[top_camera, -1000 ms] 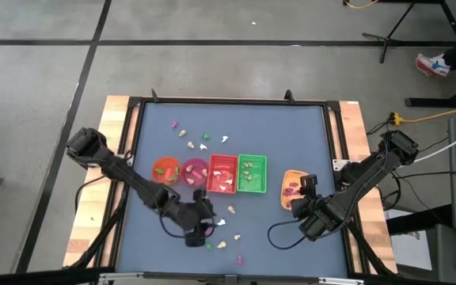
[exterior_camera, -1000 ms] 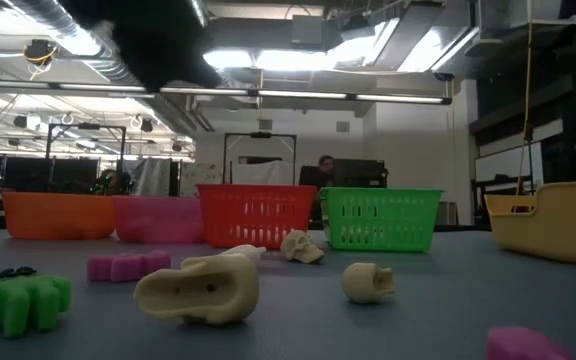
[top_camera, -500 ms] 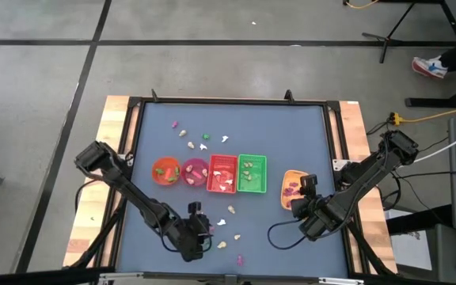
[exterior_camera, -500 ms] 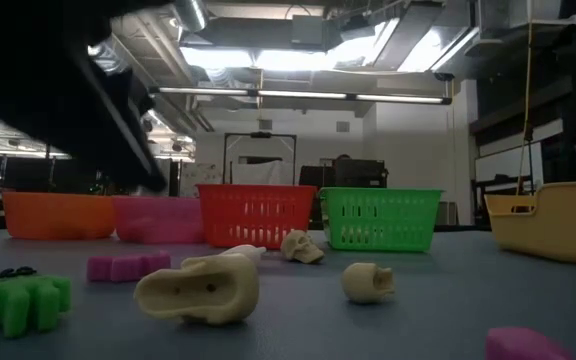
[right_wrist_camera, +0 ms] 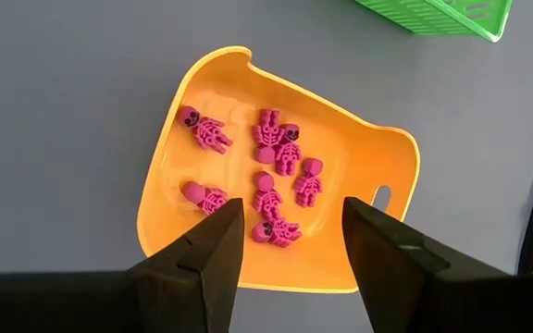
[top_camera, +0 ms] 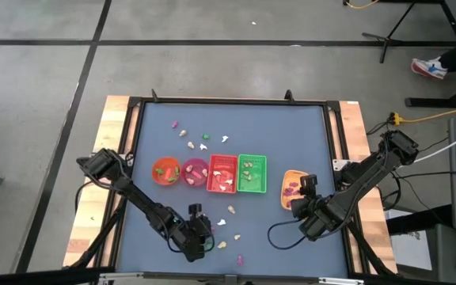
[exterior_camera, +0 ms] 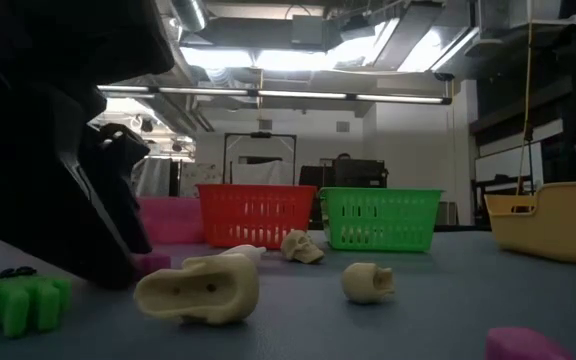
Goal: Sort Halloween decoration
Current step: Put the pink skeleton toy into the yellow bin
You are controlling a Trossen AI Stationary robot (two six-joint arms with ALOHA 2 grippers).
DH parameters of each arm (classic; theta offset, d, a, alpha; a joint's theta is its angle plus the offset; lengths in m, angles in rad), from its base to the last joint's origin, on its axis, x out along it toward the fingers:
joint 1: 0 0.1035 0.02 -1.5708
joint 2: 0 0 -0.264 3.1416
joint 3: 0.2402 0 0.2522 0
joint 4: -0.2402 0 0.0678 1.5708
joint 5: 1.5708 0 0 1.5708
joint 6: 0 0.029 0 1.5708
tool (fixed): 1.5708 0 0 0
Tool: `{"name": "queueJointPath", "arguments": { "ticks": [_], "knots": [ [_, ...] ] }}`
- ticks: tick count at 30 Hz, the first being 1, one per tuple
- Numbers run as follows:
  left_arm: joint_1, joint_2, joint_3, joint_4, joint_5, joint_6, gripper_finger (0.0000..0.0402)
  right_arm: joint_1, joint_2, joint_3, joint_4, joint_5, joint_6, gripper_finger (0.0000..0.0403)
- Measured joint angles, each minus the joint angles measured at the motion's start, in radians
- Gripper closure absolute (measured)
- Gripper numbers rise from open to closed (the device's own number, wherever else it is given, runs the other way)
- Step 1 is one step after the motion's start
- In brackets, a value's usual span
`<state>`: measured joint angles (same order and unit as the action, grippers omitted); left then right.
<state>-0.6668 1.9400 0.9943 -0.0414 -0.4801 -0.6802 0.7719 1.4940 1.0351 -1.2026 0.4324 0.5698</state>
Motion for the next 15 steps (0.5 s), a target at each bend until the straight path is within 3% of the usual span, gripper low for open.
{"name": "queueJointPath", "arguments": {
  "ticks": [5, 15],
  "knots": [
    [0.0, 0.002, 0.0, -0.006, 0.005, -0.003, 0.0257, 0.0, 0.0, 0.0, 0.0, 0.0, 0.0, 0.0219],
    [0.0, 0.0, 0.0, -0.026, 0.025, 0.006, 0.0312, 0.0, 0.0, 0.0, 0.0, 0.0, 0.0, 0.0219]
  ]
}}
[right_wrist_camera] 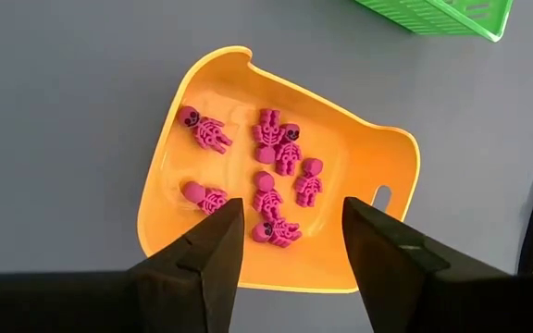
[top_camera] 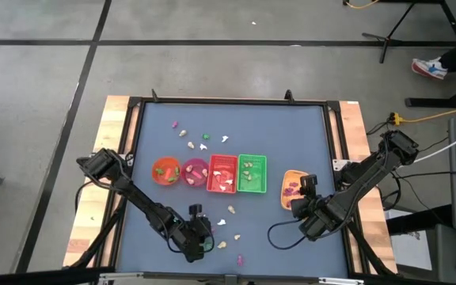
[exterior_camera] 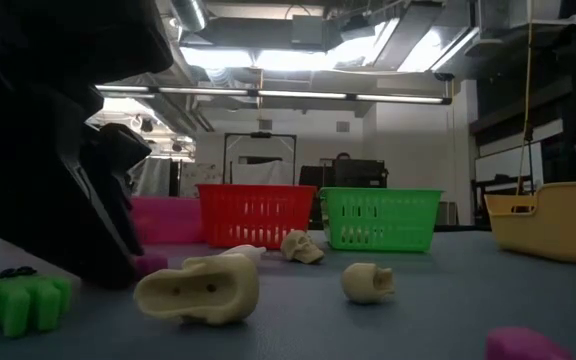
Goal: Sort Halloween decoration
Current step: Put the pink skeleton toy into the yellow bin
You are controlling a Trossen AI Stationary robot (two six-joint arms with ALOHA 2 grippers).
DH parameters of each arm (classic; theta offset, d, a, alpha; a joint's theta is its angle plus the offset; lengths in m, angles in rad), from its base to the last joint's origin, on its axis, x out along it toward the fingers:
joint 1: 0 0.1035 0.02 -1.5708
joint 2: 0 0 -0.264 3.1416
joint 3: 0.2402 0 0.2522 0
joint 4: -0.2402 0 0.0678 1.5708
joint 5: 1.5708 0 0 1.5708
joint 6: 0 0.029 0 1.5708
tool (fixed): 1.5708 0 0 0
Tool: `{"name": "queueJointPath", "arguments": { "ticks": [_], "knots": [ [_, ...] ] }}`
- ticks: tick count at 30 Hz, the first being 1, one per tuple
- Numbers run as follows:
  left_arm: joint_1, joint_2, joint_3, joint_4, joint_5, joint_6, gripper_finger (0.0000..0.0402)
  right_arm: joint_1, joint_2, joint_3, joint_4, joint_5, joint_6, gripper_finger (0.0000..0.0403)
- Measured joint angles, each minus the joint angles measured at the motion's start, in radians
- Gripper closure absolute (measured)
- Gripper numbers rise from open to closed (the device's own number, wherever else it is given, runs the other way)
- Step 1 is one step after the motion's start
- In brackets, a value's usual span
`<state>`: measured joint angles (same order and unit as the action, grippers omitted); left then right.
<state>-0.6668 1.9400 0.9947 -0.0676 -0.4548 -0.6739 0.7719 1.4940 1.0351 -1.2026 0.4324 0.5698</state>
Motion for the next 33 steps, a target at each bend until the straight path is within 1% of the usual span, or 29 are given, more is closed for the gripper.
{"name": "queueJointPath", "arguments": {
  "ticks": [13, 21, 28, 33],
  "knots": [
    [0.0, -0.002, 0.0, -0.005, 0.001, 0.002, 0.0362, 0.0, 0.0, 0.0, 0.0, 0.0, 0.0, 0.0219],
    [0.001, -0.026, -0.003, -0.023, 0.006, 0.007, 0.0368, 0.0, 0.0, 0.0, 0.0, 0.0, -0.009, 0.0219],
    [0.006, -0.076, -0.005, -0.028, 0.001, 0.032, 0.0369, 0.0, 0.0, 0.0, 0.002, 0.002, -0.13, 0.0219],
    [0.032, -0.109, -0.005, -0.026, 0.002, 0.034, 0.0369, 0.0, 0.0, 0.0, 0.02, 0.055, -0.202, 0.0219]
  ]
}}
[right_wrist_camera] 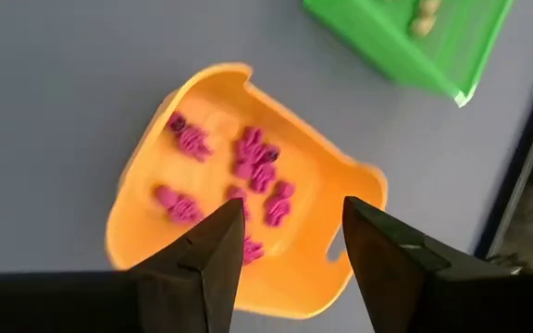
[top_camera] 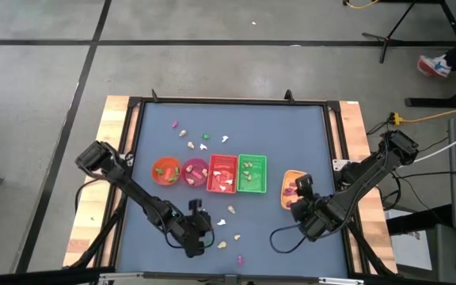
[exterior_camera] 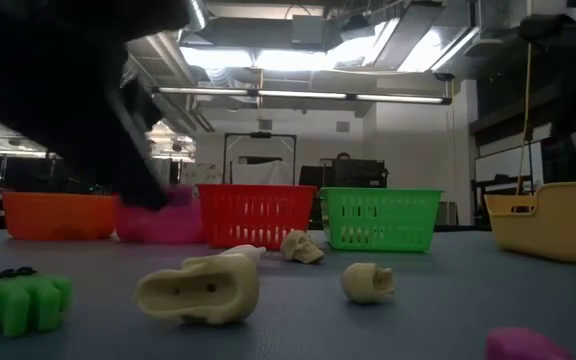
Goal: Sort Halloween decoration
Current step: Put the pink skeleton toy into the yellow bin
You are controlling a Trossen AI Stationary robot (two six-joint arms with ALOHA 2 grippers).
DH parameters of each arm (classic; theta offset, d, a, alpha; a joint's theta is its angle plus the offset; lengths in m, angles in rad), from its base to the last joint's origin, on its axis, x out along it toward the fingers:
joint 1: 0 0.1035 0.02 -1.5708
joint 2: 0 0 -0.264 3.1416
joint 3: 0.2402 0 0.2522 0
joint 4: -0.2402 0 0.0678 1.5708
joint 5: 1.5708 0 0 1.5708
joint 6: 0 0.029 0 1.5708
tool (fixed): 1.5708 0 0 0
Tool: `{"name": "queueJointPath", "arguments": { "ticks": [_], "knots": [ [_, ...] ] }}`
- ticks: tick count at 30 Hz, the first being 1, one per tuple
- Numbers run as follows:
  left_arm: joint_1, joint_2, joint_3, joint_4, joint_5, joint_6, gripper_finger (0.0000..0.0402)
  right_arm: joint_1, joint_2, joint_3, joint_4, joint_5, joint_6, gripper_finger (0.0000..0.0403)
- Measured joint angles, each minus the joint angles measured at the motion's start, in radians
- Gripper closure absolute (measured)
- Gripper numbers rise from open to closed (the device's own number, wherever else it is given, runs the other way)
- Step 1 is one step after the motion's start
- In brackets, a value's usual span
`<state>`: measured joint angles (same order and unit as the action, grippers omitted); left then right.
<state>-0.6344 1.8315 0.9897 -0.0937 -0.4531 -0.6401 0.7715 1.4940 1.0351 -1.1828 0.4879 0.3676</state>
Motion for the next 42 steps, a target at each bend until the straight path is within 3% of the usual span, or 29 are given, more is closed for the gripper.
{"name": "queueJointPath", "arguments": {
  "ticks": [9, 15, 19, 27, 33, 37, 42],
  "knots": [
    [0.089, -0.052, 0.001, 0.024, 0.074, 0.038, 0.0369, 0.0, 0.0, 0.0, 0.112, 0.217, -0.244, 0.0219],
    [0.175, -0.079, 0.002, 0.071, 0.163, 0.199, 0.0369, 0.0, 0.0, 0.0, 0.263, 0.451, -0.517, 0.0219],
    [0.247, -0.079, 0.002, 0.157, 0.242, 0.322, 0.0369, -0.005, 0.0, 0.0, 0.366, 0.493, -0.705, 0.0219],
    [0.356, -0.079, 0.003, 0.309, 0.396, 0.423, 0.0369, -0.094, 0.0, 0.0, 0.636, 0.364, -0.946, 0.0219],
    [0.399, -0.079, 0.003, 0.342, 0.456, 0.424, 0.0369, -0.183, 0.0, 0.001, 0.834, 0.127, -1.09, 0.0219],
    [0.411, -0.079, 0.003, 0.362, 0.486, 0.424, 0.037, -0.226, 0.003, 0.001, 0.9, 0.018, -1.214, 0.0219],
    [0.423, -0.079, 0.003, 0.455, 0.517, 0.424, 0.037, -0.26, 0.013, 0.001, 0.956, -0.038, -1.291, 0.0219]
  ]
}}
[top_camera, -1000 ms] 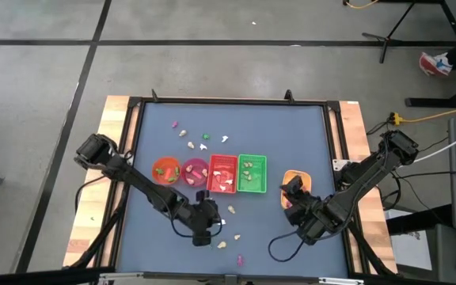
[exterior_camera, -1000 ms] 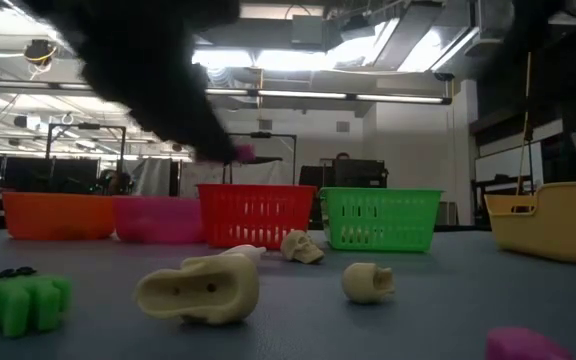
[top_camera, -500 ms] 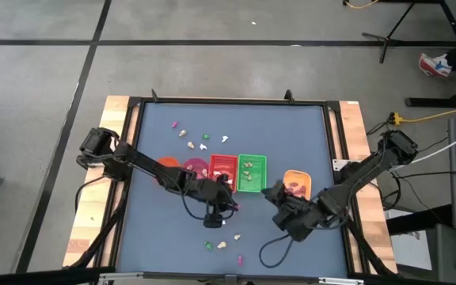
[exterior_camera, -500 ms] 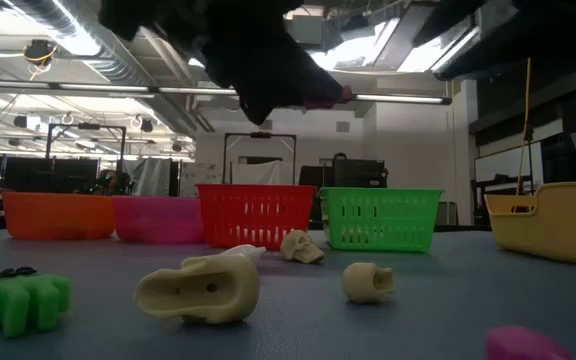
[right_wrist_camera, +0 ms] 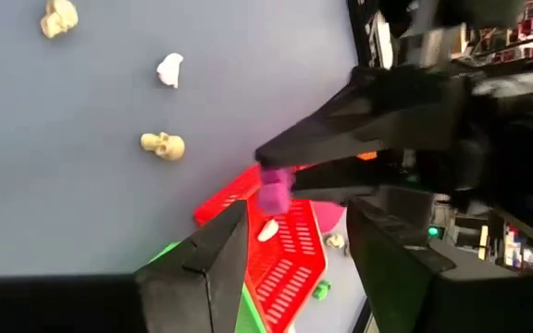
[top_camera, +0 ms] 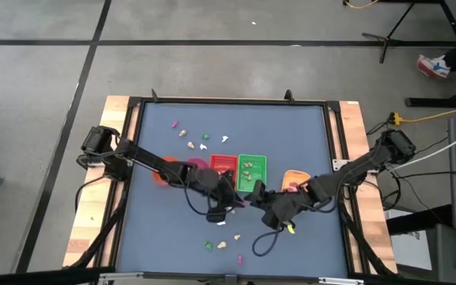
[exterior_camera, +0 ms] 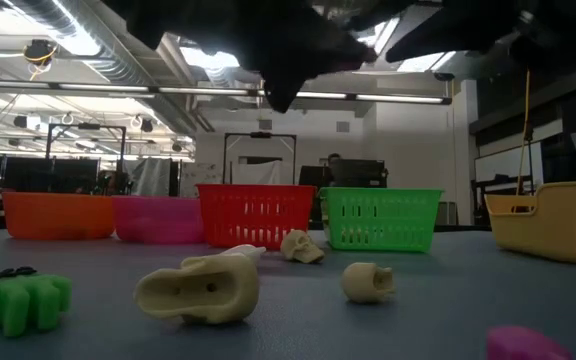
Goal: Sort Halloween decoration
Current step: Put the pink skeleton toy into the yellow bin
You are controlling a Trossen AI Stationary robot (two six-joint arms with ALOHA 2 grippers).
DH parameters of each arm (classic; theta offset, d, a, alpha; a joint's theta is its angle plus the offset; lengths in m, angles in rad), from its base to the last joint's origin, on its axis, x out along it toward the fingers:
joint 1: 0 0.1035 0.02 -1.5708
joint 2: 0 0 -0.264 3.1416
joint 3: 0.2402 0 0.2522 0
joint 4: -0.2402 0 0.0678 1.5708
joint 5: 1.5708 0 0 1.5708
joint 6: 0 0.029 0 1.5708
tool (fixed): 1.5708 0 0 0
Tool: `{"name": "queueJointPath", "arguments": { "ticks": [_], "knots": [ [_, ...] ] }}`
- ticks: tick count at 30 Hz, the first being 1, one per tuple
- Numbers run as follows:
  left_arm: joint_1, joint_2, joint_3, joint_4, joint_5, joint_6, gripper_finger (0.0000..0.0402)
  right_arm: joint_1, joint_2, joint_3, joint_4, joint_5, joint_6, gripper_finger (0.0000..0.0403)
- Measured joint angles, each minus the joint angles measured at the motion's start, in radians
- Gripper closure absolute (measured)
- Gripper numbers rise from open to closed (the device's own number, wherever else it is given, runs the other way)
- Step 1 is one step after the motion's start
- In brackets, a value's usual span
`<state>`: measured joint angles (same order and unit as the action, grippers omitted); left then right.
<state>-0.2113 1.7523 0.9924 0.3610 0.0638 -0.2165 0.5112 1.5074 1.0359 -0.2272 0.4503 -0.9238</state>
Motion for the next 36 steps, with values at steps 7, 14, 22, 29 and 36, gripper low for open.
{"name": "queueJointPath", "arguments": {
  "ticks": [7, 14, 22, 29, 36],
  "knots": [
    [0.017, 0.0, 0.0, 0.063, 0.032, 0.0, 0.037, -0.002, 0.001, 0.0, 0.001, -0.017, -0.032, 0.0219],
    [0.02, 0.0, 0.0, 0.079, 0.032, -0.009, 0.037, -0.001, 0.001, 0.0, 0.002, -0.017, -0.032, 0.0225],
    [0.02, 0.0, 0.0, 0.102, 0.032, -0.01, 0.037, -0.001, 0.001, 0.0, 0.003, -0.017, -0.033, 0.0278],
    [0.02, 0.001, 0.0, 0.102, 0.032, -0.01, 0.037, -0.002, 0.001, 0.0, 0.005, -0.017, -0.032, 0.0314],
    [0.02, 0.001, 0.0, 0.101, 0.025, -0.009, 0.0369, -0.002, 0.0, 0.0, 0.005, -0.017, -0.032, 0.0341]
  ]
}}
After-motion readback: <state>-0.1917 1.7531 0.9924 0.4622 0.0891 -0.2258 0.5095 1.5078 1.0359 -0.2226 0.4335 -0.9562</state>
